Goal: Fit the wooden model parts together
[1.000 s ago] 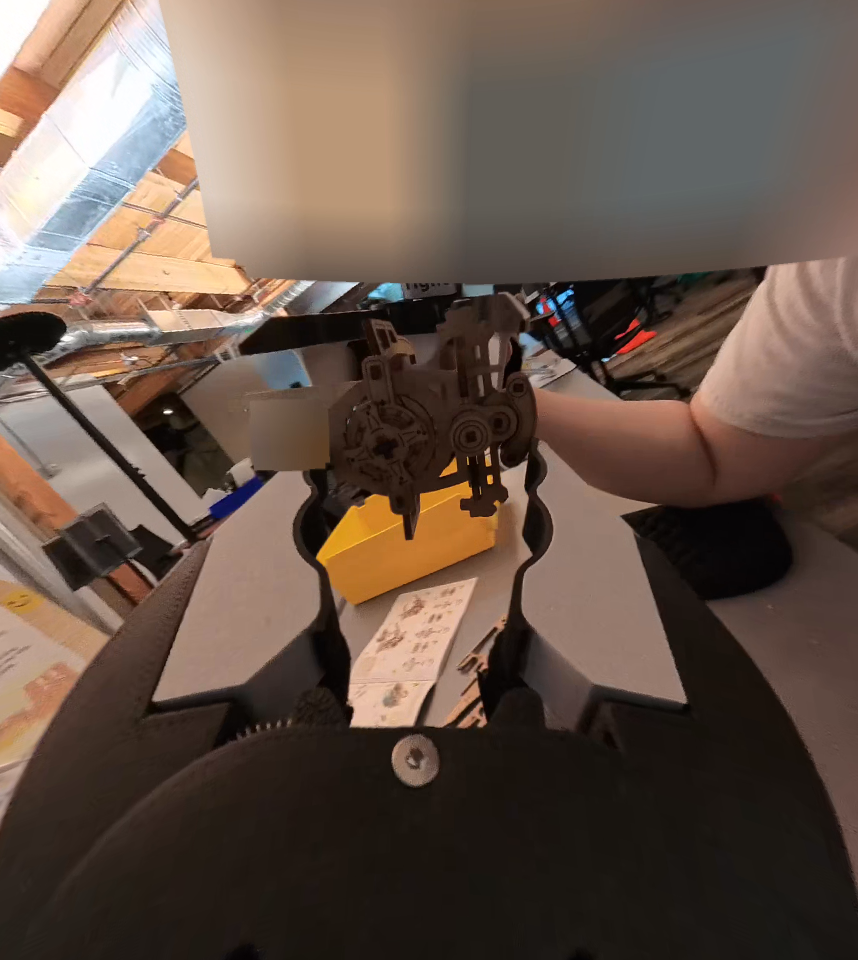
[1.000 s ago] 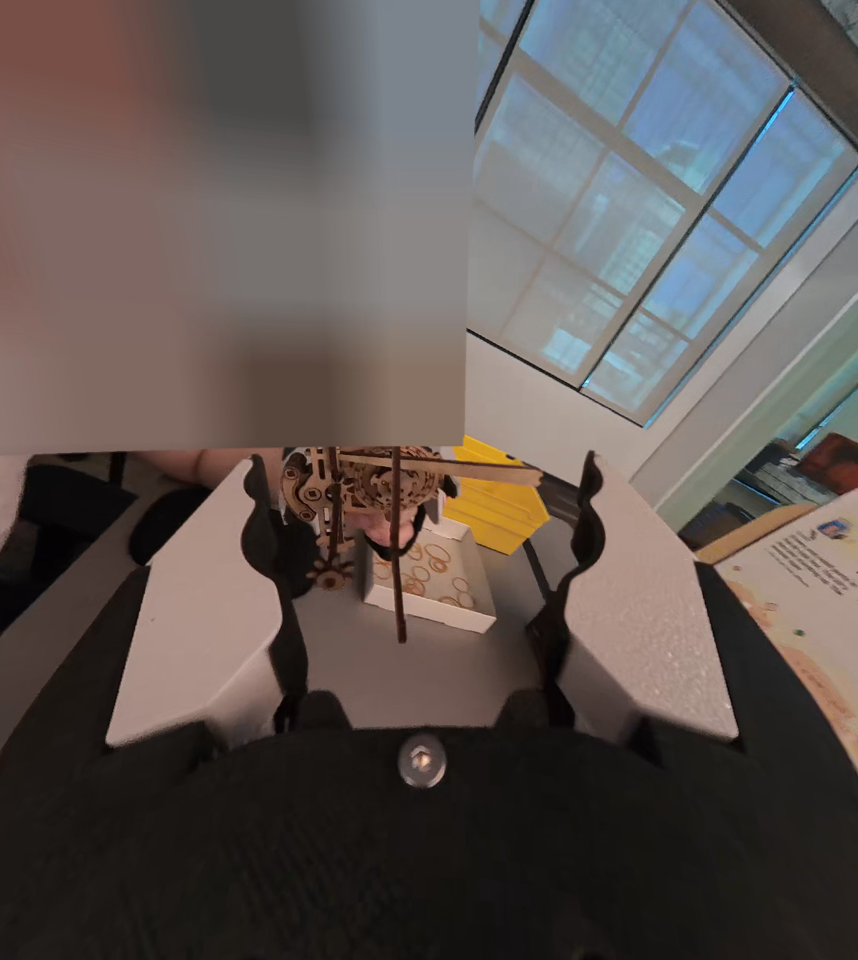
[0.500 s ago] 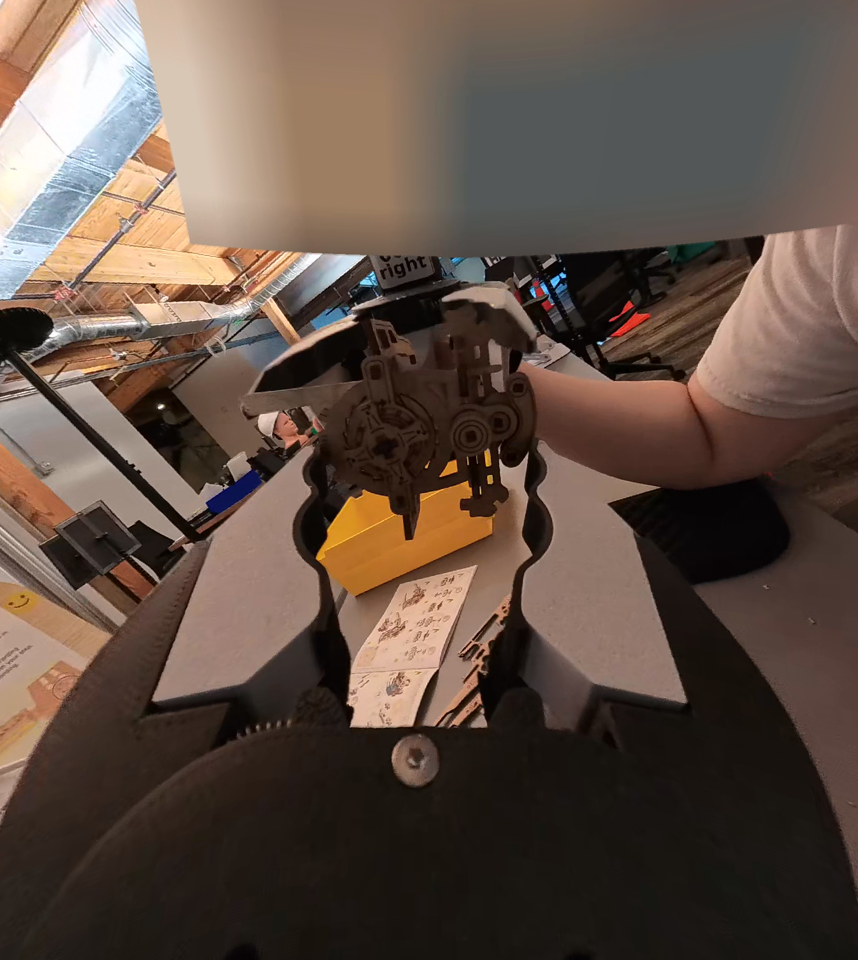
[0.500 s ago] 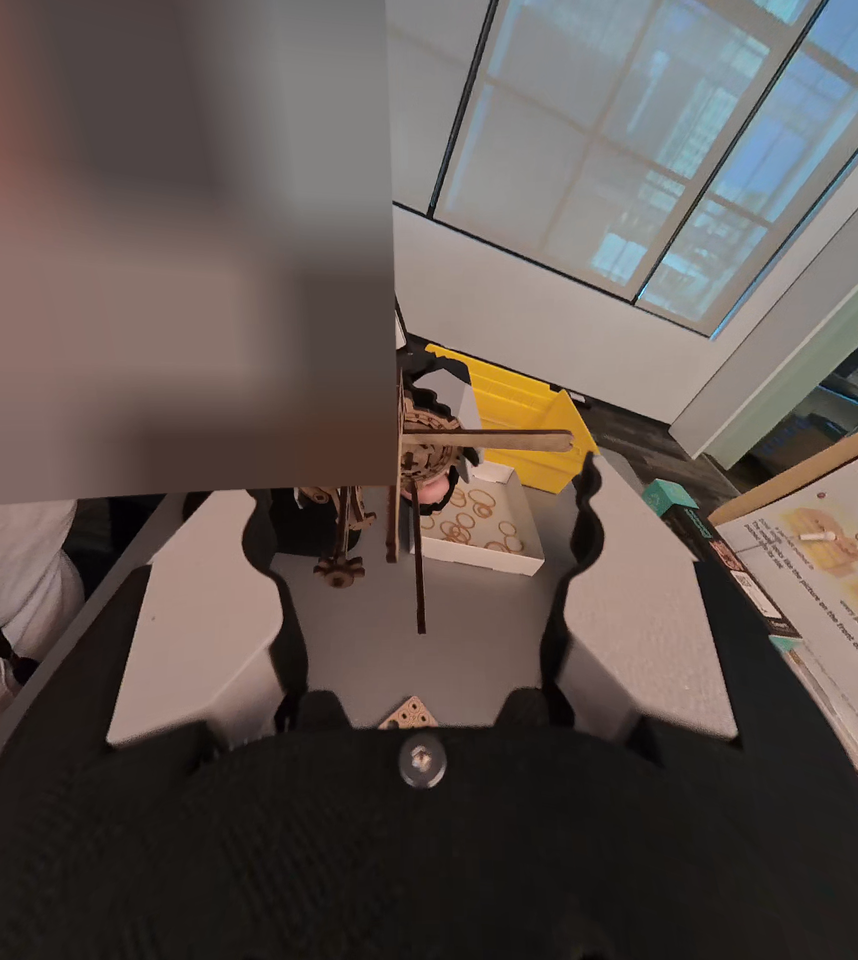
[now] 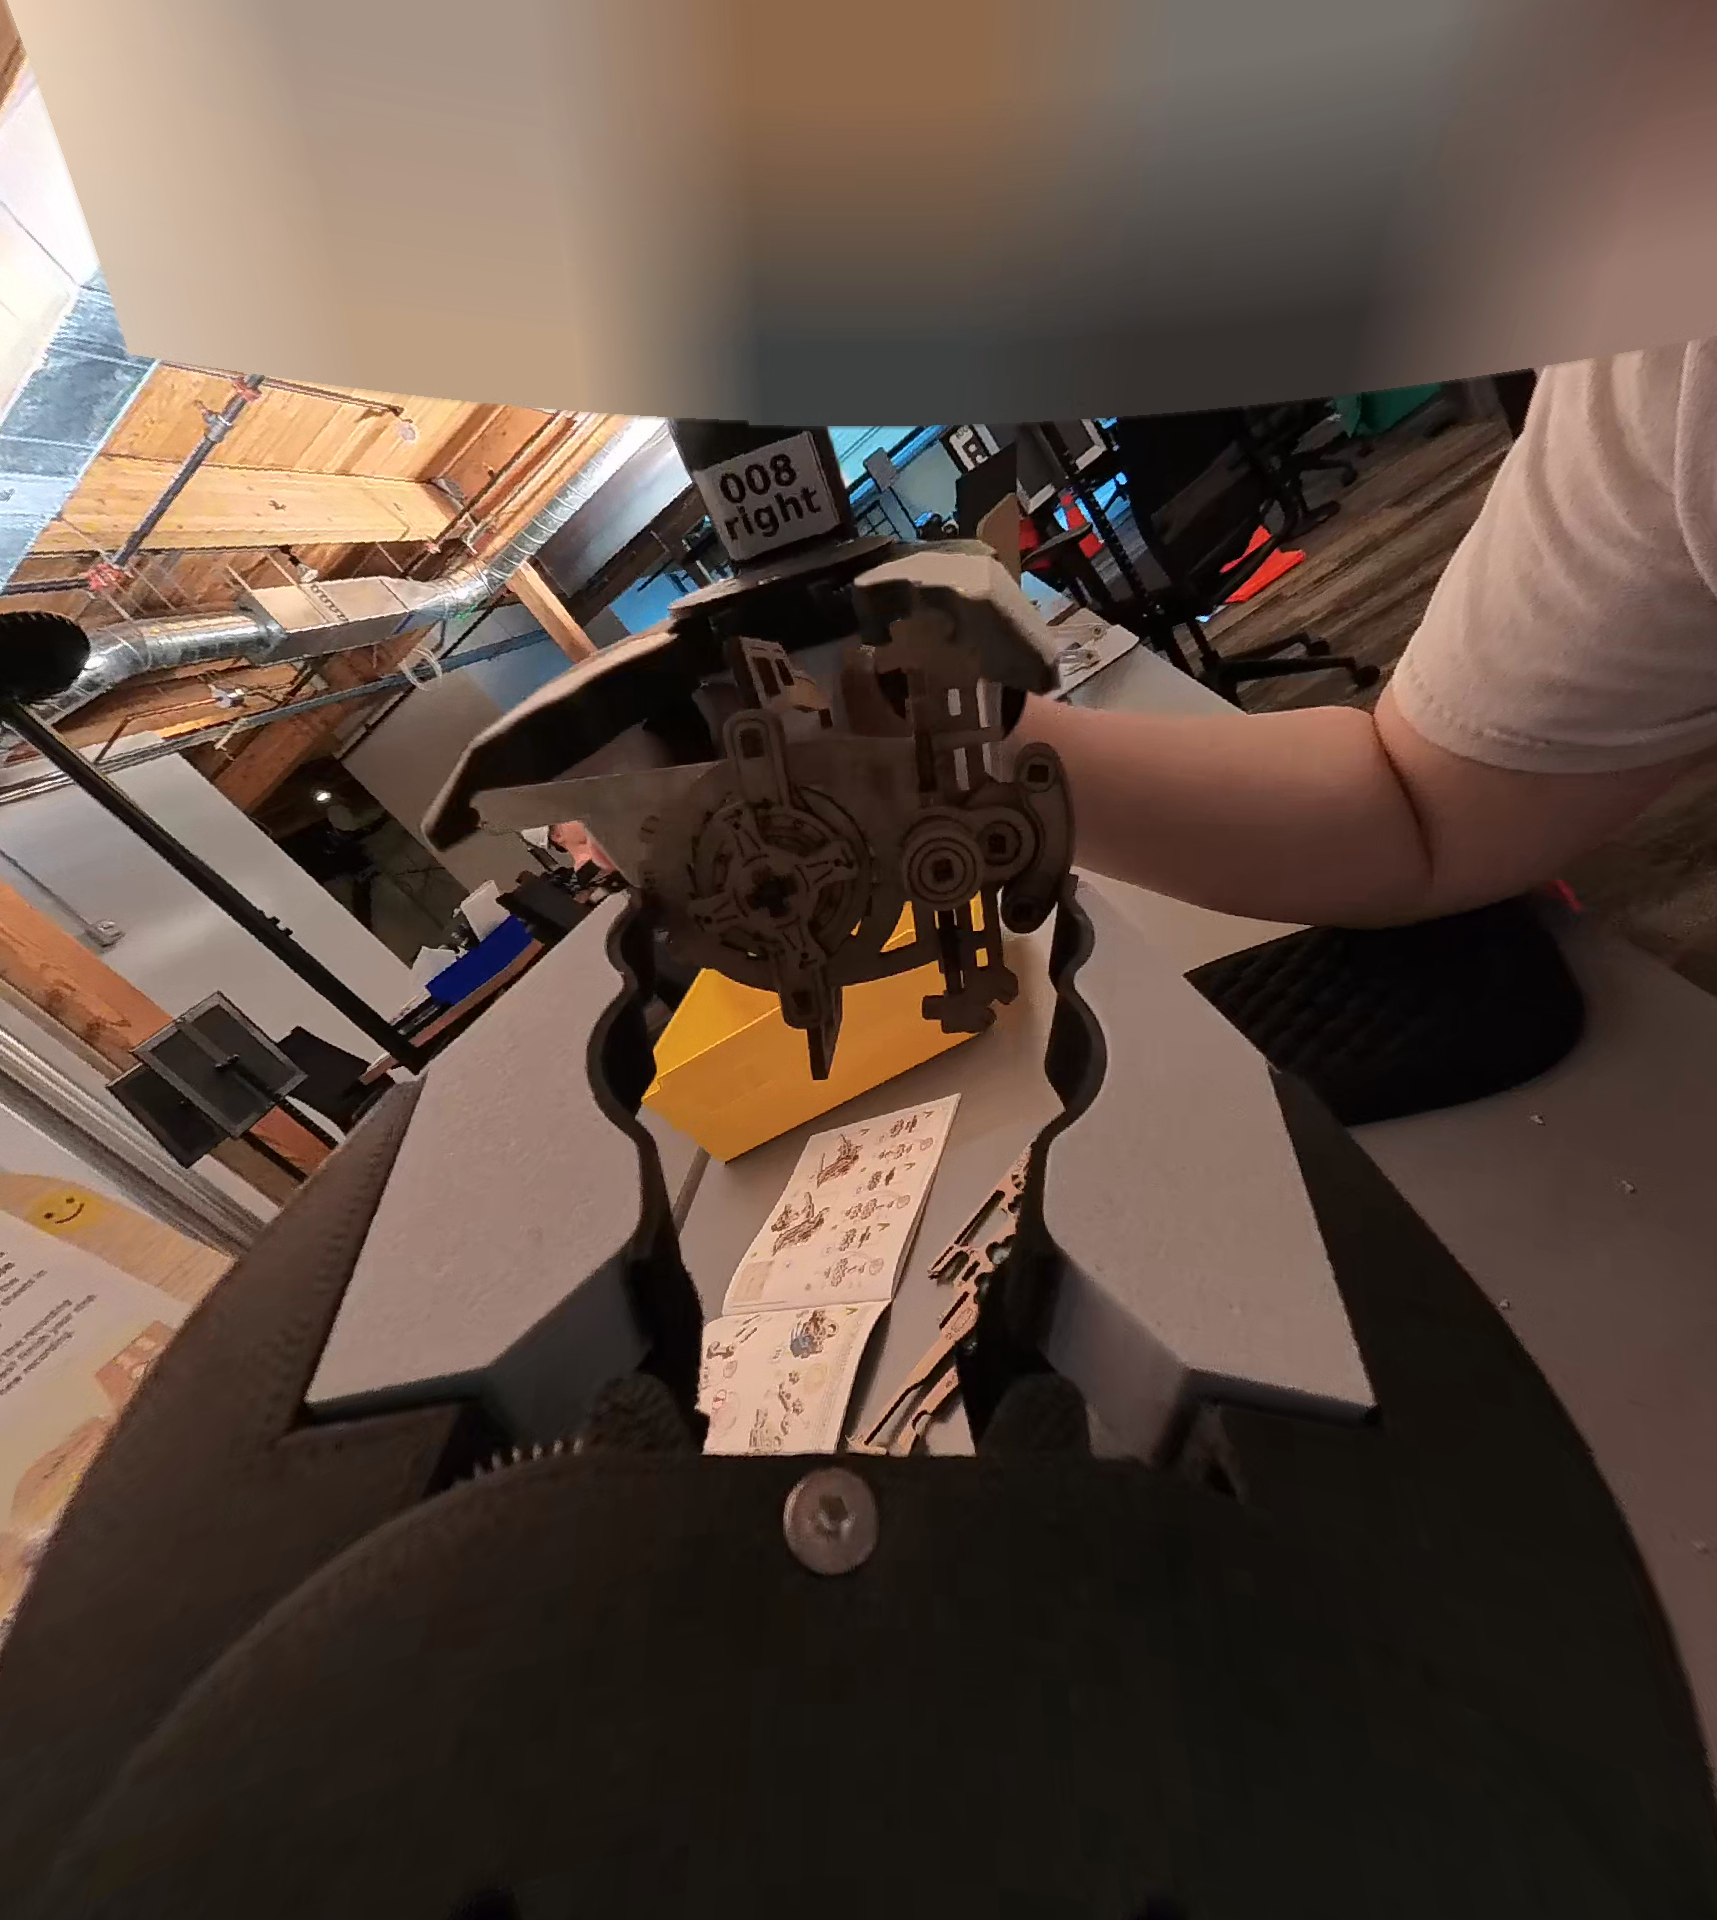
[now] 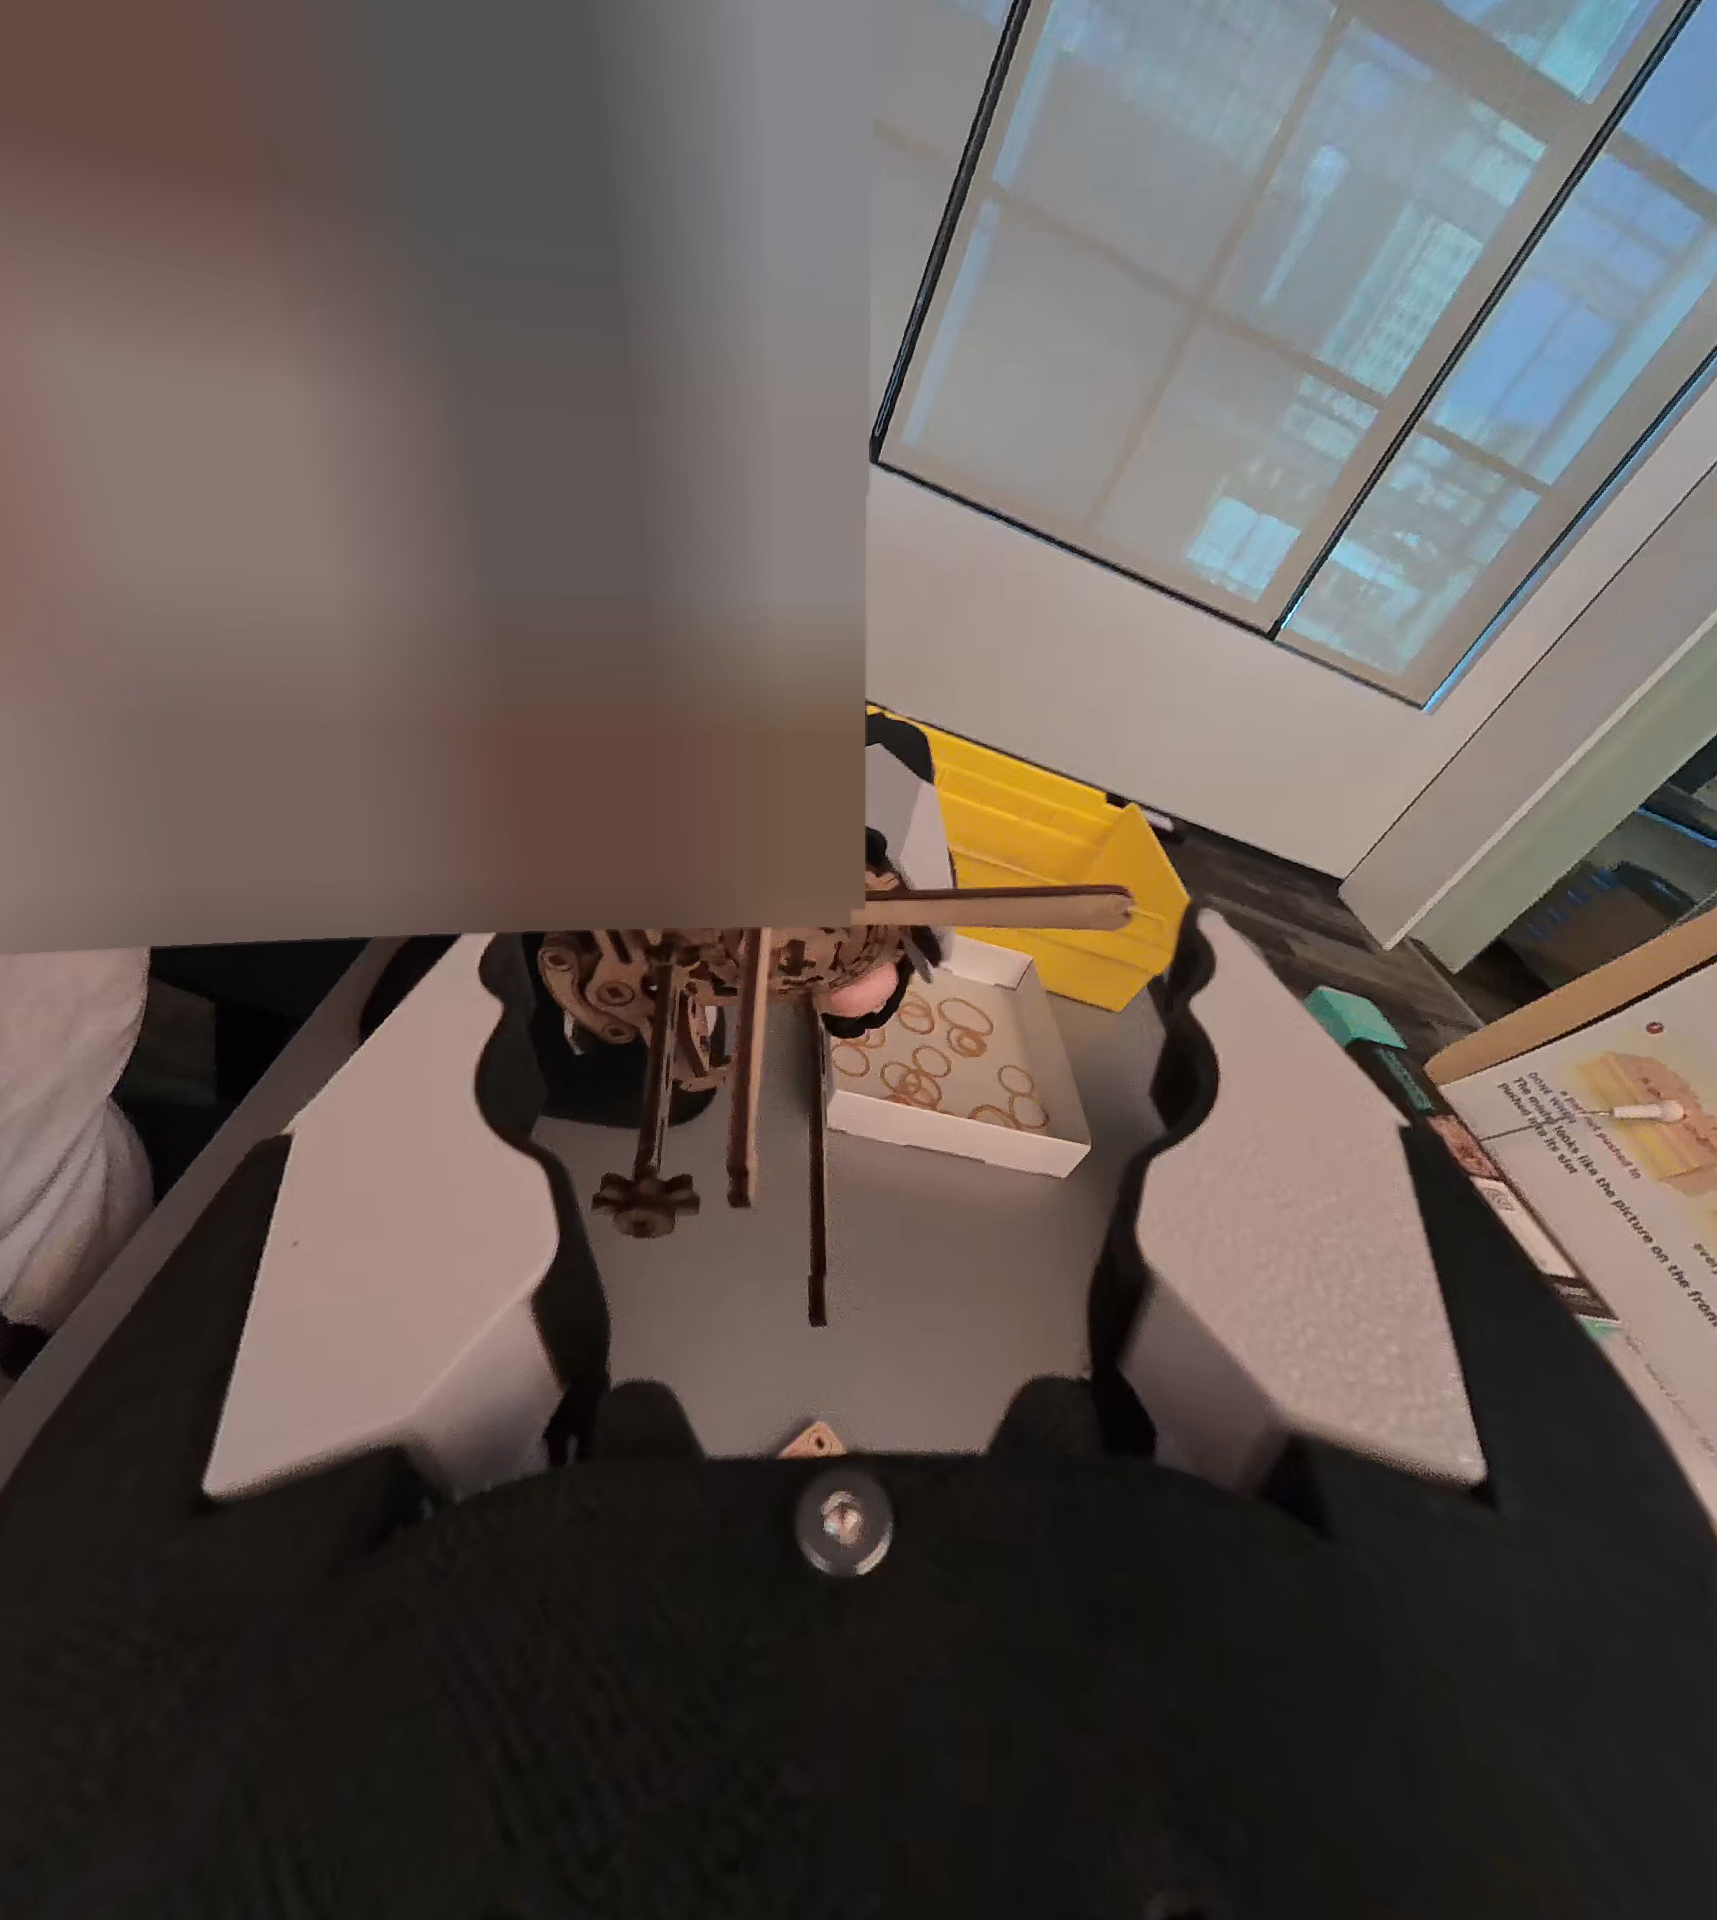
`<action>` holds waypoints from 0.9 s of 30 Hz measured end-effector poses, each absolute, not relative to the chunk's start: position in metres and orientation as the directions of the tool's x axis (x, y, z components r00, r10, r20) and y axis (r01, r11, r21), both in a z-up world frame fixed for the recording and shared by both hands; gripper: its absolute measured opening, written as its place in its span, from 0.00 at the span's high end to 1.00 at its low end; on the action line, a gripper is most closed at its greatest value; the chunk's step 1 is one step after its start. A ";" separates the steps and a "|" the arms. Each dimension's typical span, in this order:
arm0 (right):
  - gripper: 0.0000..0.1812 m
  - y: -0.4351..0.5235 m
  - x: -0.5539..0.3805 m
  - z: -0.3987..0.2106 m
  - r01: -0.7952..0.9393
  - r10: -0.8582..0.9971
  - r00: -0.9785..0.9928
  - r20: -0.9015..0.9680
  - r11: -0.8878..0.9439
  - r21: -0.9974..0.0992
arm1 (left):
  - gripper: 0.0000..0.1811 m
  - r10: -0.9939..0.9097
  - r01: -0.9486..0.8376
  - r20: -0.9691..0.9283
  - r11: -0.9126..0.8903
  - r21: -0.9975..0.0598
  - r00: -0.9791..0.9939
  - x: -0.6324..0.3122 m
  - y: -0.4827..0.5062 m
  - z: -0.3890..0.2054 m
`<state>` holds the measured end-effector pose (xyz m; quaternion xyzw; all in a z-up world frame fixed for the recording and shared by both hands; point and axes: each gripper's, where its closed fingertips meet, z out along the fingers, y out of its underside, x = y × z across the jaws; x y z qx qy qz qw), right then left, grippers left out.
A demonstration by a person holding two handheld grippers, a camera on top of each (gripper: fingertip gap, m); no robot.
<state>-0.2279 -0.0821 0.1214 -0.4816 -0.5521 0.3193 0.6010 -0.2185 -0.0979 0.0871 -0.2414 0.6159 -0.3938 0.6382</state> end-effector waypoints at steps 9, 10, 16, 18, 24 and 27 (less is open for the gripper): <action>0.31 -0.090 -0.234 0.122 0.164 0.899 0.176 0.402 0.375 -0.912 | 0.58 -0.810 0.194 -0.583 0.563 -0.803 -0.061 -0.218 -0.095 0.089; 0.31 -0.091 -0.234 0.121 0.165 0.898 0.171 0.404 0.379 -0.911 | 0.59 -0.810 0.193 -0.582 0.562 -0.804 -0.067 -0.218 -0.096 0.088; 0.35 -0.090 -0.234 0.121 0.150 0.904 0.164 0.394 0.372 -0.916 | 0.58 -0.809 0.186 -0.579 0.557 -0.810 -0.098 -0.216 -0.103 0.085; 0.36 -0.088 -0.233 0.118 0.149 0.917 0.152 0.369 0.348 -0.926 | 0.58 -0.806 0.182 -0.584 0.563 -0.806 -0.096 -0.215 -0.103 0.084; 0.36 -0.085 -0.235 0.113 0.145 0.926 0.141 0.351 0.332 -0.932 | 0.58 -0.826 0.118 -0.554 0.543 -0.831 -0.101 -0.212 -0.101 0.081; 0.37 -0.082 -0.234 0.111 0.133 0.938 0.136 0.320 0.303 -0.944 | 0.58 -0.839 0.078 -0.536 0.531 -0.844 -0.090 -0.210 -0.100 0.081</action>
